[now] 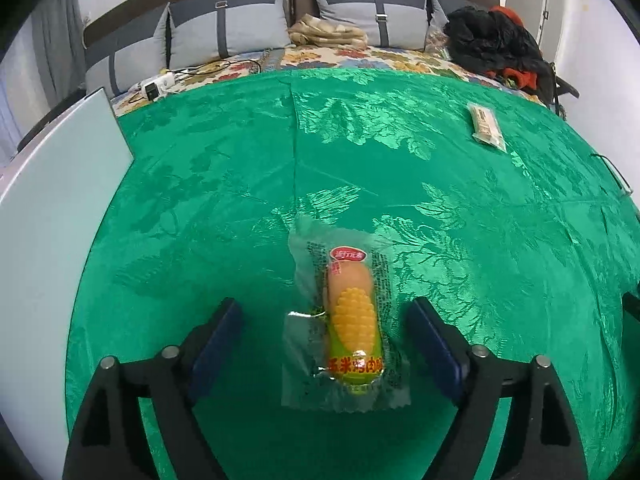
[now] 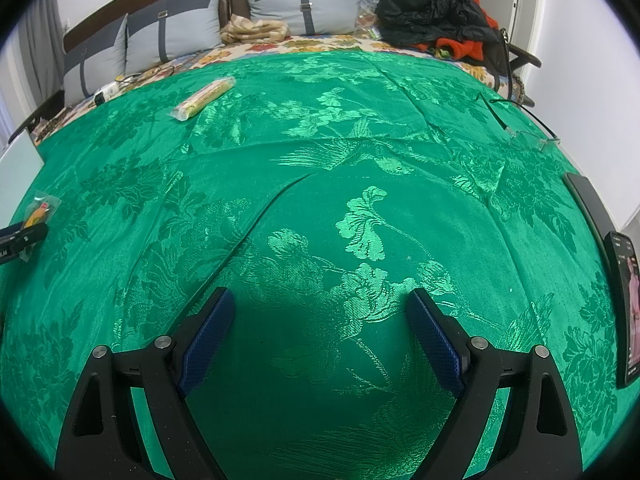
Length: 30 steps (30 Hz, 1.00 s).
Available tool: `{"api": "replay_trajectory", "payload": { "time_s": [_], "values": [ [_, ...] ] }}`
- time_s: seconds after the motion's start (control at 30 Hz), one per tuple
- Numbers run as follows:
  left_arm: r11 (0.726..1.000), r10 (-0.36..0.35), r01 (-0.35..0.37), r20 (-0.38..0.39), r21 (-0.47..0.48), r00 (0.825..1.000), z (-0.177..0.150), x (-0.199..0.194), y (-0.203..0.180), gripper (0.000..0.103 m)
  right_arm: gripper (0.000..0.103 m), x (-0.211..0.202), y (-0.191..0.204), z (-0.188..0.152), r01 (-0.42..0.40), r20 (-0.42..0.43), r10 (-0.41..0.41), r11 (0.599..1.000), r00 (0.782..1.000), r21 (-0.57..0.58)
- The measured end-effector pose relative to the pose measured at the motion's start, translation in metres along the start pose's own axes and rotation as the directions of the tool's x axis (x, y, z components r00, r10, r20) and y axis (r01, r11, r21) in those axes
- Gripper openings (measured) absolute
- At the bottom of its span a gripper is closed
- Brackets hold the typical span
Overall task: Organize snacks
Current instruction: 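Grasp the corn-shaped sausage pack with the left tool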
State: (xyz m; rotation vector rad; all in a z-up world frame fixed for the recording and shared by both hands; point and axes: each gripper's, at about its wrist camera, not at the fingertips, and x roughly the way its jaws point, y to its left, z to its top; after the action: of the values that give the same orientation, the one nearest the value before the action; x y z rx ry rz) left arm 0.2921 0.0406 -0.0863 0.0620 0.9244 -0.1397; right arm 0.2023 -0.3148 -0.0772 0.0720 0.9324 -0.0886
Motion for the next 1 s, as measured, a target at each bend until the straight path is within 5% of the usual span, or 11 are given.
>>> {"api": "replay_trajectory", "payload": {
  "time_s": [0.23,0.67,0.83,1.0],
  "values": [
    [0.999,0.03,-0.031,-0.02,-0.038,0.999,0.0,0.006,0.004,0.102,0.091,0.0,0.0,0.0,0.0,0.0,0.0,1.0,1.0,0.0],
    [0.999,0.028,-0.029,-0.021,-0.039,0.999,0.0,0.007,0.005,0.103,0.091,0.001,-0.001,0.003,-0.007,-0.011,0.007,1.0,1.0,0.007],
    [0.999,0.028,-0.029,-0.021,-0.039,0.999,0.0,0.007,0.005,0.103,0.091,0.012,0.001,0.052,-0.177,-0.002,0.181,0.96,0.983,0.219],
    [0.999,0.027,-0.028,-0.021,-0.039,0.999,0.0,0.007,0.006,0.103,0.089,0.063,0.064,0.15,-0.251,-0.026,0.259,0.953,0.965,0.171]
  ]
}}
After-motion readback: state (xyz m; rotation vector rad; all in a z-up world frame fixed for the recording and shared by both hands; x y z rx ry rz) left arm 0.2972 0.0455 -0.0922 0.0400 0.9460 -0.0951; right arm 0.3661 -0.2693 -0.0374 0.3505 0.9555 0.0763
